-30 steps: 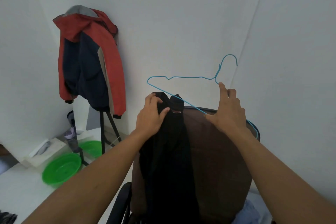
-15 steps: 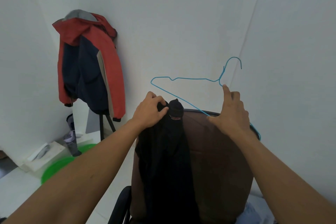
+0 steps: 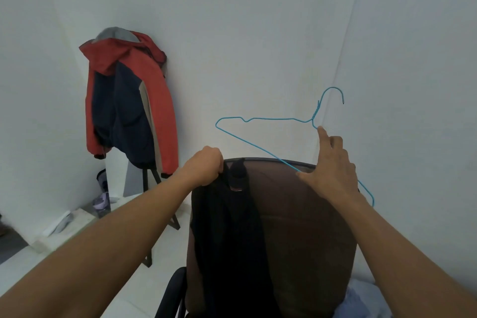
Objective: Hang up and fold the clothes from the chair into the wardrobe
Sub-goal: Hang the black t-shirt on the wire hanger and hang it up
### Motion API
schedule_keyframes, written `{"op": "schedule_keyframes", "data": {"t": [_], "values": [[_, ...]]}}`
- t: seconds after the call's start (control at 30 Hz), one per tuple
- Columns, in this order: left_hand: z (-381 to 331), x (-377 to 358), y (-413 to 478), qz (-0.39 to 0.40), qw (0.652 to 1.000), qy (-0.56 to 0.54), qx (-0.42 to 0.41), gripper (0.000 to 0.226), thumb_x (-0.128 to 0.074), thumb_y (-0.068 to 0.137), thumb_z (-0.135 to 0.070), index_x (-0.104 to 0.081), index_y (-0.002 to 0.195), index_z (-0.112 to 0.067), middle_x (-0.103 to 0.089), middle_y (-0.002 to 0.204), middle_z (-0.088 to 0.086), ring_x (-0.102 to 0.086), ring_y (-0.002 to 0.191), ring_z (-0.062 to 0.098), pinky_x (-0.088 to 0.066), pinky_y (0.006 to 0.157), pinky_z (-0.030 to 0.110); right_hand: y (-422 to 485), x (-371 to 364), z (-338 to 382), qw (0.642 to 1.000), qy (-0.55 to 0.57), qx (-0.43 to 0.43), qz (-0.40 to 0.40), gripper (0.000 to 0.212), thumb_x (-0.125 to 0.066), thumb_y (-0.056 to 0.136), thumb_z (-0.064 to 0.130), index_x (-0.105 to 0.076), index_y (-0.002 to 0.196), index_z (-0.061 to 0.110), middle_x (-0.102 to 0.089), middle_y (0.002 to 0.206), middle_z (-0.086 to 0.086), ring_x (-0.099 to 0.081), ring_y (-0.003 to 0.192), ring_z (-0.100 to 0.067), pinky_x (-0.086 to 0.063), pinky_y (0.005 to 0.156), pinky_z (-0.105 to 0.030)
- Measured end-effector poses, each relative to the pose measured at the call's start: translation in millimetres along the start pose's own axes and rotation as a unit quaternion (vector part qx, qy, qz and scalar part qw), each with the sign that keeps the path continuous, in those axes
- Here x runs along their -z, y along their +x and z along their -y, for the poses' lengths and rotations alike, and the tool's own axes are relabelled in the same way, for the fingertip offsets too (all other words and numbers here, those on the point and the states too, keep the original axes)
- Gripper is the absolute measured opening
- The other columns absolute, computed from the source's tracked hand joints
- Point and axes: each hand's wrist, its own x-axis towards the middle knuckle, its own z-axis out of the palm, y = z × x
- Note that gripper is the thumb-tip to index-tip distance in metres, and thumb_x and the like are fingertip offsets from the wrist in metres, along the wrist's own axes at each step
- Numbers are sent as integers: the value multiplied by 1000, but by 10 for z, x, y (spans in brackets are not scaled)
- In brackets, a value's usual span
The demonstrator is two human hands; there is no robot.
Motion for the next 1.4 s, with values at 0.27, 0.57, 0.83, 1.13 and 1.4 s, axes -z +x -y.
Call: {"op": "schedule_keyframes", "data": {"t": [0.27, 0.57, 0.83, 1.13, 1.4], "values": [[-70, 610, -387, 23, 991, 66, -110, 58, -52, 78, 0, -64, 130, -25, -50, 142, -8, -50, 127, 20, -43, 101, 36, -197, 391, -185, 999, 16, 32, -32, 121, -88, 64, 49, -7, 153, 32, -33, 143, -6, -51, 117, -30, -50, 93, -52], [-830, 1875, -763, -82, 989, 51, -116, 60, -60, 79, -7, -57, 137, -20, -47, 146, -5, -48, 131, 19, -37, 110, 35, -266, 1391, -23, 976, -113, 110, -153, 122, -91, 57, 42, -20, 156, 25, -43, 137, -6, -55, 103, -28, -42, 75, -41], [-1602, 2847, -1064, -179, 967, -6, -182, 53, -58, 80, -1, -63, 130, -17, -49, 143, 0, -47, 128, 19, -37, 109, 29, -164, 2319, 403, 957, -99, 139, -236, 119, -89, 58, 43, -22, 156, 26, -44, 137, -2, -51, 101, -25, -29, 71, -35], [-2104, 3447, -1317, -272, 927, -36, -257, 49, -56, 80, 1, -66, 126, -11, -58, 136, -3, -54, 121, 15, -37, 100, 18, -155, 2739, 857, 939, -56, 203, -273, 114, -84, 62, 52, -24, 155, 24, -46, 136, -5, -52, 105, -27, -38, 73, -38], [-1939, 3735, -1553, -291, 894, 219, -260, 92, -66, 68, -77, -39, 147, -37, -36, 152, -20, -37, 130, 14, -37, 103, 42, -91, 2968, 885, 934, 108, 231, -251, 109, -78, 69, 58, -18, 157, 33, -31, 131, 7, -37, 119, -16, -40, 91, -41]]}}
